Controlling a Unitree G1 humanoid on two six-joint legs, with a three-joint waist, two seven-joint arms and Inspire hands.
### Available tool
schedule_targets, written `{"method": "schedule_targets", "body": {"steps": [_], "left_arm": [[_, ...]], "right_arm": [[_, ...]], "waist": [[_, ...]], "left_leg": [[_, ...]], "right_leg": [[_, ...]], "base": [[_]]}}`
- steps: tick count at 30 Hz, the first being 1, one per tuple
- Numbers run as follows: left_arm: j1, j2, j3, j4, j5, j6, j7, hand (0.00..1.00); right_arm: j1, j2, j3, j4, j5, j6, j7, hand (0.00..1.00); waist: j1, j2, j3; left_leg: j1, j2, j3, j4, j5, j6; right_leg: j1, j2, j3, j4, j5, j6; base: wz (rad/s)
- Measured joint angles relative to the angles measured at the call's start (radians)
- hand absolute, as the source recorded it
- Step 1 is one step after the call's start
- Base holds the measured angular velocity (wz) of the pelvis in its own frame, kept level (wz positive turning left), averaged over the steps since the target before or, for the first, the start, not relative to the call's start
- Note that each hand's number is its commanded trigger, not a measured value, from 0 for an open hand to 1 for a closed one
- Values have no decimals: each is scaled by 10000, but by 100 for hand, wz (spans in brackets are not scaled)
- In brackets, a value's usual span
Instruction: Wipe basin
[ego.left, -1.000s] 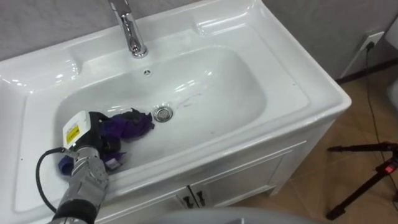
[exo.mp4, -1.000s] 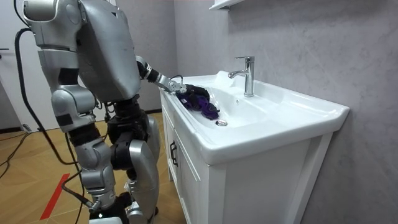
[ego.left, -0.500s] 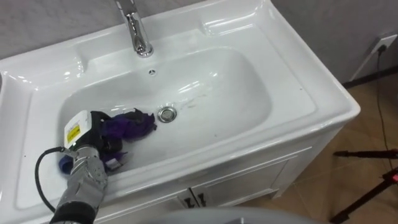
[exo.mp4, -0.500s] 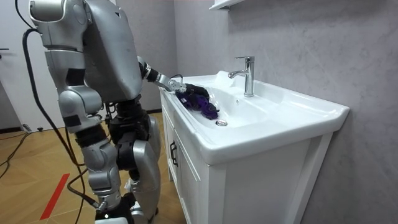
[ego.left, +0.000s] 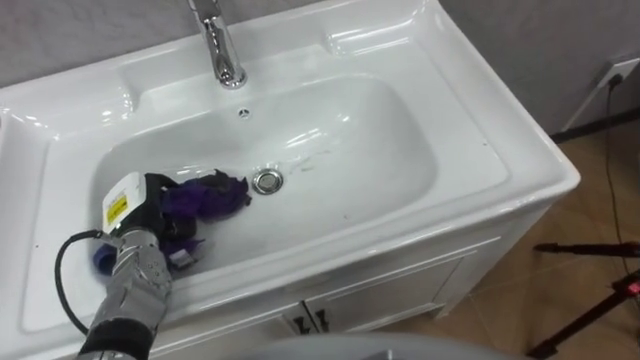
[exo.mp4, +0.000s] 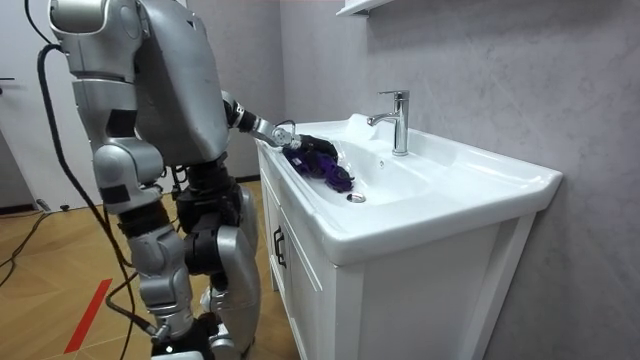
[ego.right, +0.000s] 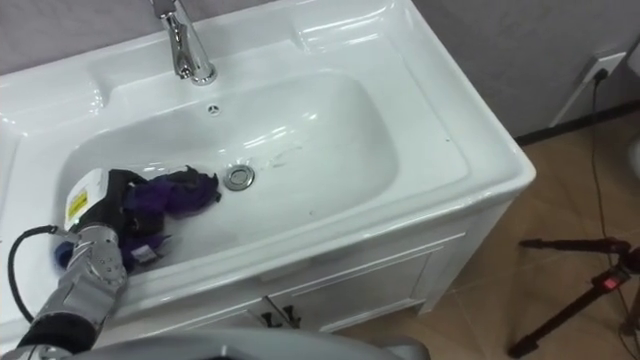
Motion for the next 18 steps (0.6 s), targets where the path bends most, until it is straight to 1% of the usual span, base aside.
{"method": "schedule_targets", "body": {"steps": [1, 2, 3, 4, 5, 6, 7, 8, 9, 10, 11, 12, 13, 14, 15, 16, 17, 18], "left_arm": [[-12, 0, -17, -25, -17, 22, -8, 100], [-71, -15, -84, -26, -26, 118, -53, 100], [-167, -53, -126, 24, -56, 202, -76, 100], [-249, -84, -125, 118, -110, 214, -76, 100], [-426, -102, -170, 313, -382, 219, -76, 100], [-541, -98, -184, 388, -701, 268, -76, 100], [-616, -99, -212, 441, -915, 308, -73, 100], [-869, -112, -217, 618, -1405, 406, -65, 100], [-1114, -99, -327, 737, -1876, 586, -64, 100], [-1320, -106, -433, 824, -2360, 728, -65, 100], [-1417, -102, -482, 902, -2649, 787, -65, 100], [-1679, -111, -536, 1125, -3210, 794, -70, 100], [-1816, -117, -573, 1264, -3513, 798, -70, 100], [-2128, -137, -622, 1630, -4011, 795, -77, 100], [-2329, -132, -654, 1889, -4310, 786, -79, 100], [-2431, -165, -742, 1969, -4429, 793, -80, 100], [-2651, -145, -923, 2164, -4726, 795, -103, 100], [-2939, -167, -987, 2323, -5066, 844, -113, 100]], "right_arm": [[9, 3, 3, 46, -16, 13, 3, 0], [76, 34, 7, 60, -26, 31, 5, 0], [201, 80, 37, 60, -18, 45, 15, 0], [288, 99, 88, 52, -14, 47, 17, 0], [412, 117, 219, 20, -24, 51, 17, 0], [464, 128, 302, -70, -27, 71, 12, 0], [462, 138, 304, -93, -26, 82, 9, 0], [462, 158, 307, -94, -27, 126, 1, 0], [510, 194, 310, -35, -27, 154, -23, 0], [515, 225, 302, -38, -27, 177, -25, 0], [518, 232, 300, -59, -32, 195, -23, 0], [519, 247, 311, -80, -31, 238, -19, 0], [517, 257, 320, -79, -31, 265, -16, 0], [529, 266, 334, -59, -36, 361, -4, 0], [517, 267, 337, -49, -98, 434, 8, 0], [518, 267, 345, -51, -112, 456, 14, 0], [496, 260, 420, -52, -118, 500, 26, 0], [454, 261, 549, -56, -108, 511, 44, 0]], "waist": [[-72, -1, 1], [-130, 5, 6], [-141, -1, 8], [-168, -6, 10], [-255, -9, 11], [-317, 10, 20], [-354, 22, 34], [-474, 28, 45], [-683, 16, 65], [-858, 11, 78], [-954, 28, 89], [-1109, 46, 126], [-1184, 54, 135], [-1262, 83, 156], [-1433, 90, 166], [-1501, 98, 171], [-1558, 103, 175], [-1605, 86, 182]], "left_leg": [[-29, -9, 15, 10, 0, -1], [-58, -18, 82, 3, 1, -1], [-60, -17, 225, -5, 1, -1], [-62, -20, 307, -4, 1, -1], [-105, -32, 359, -5, 1, -1], [-209, -40, 581, -1, 1, -1], [-256, -41, 682, 0, 1, -1], [-380, -44, 840, 3, 1, -1], [-461, -65, 870, -4, 1, -1], [-523, -91, 1032, 0, 1, -1], [-560, -97, 1173, 1, 2, 0], [-607, -113, 1420, 0, 1, 1], [-627, -123, 1478, 1, 2, 2], [-665, -148, 1626, 3, 5, 7], [-750, -190, 1729, 23, 7, 11], [-768, -206, 1809, 46, 9, 14], [-890, -230, 2125, 115, 8, 16], [-1054, -259, 2301, 195, 7, 18]], "right_leg": [[-18, -9, -9, 5, -11, 12], [-61, -18, 1, 12, -11, 18], [-84, -18, 39, 15, -7, 25], [-94, -23, 54, 15, -6, 31], [-169, -35, 85, 53, -11, 44], [-390, -29, 237, 189, -16, 52], [-485, -24, 325, 221, -5, 58], [-682, -18, 425, 306, 12, 73], [-832, -32, 442, 401, 22, 81], [-1026, -54, 516, 546, 16, 90], [-1107, -70, 527, 589, 20, 96], [-1280, -90, 595, 716, 17, 102], [-1330, -82, 684, 732, 24, 112], [-1442, -69, 871, 812, 32, 129], [-1598, -72, 1026, 932, 2, 171], [-1680, -75, 1101, 981, -6, 187], [-1915, -84, 1266, 1118, 11, 220], [-2174, -90, 1410, 1244, 59, 241]], "base": [[7], [0], [-6], [-9], [-18], [-26], [-35], [-23], [-24], [-18], [-27], [-23], [-34], [-34], [-32], [-34], [-41], [-43]]}}
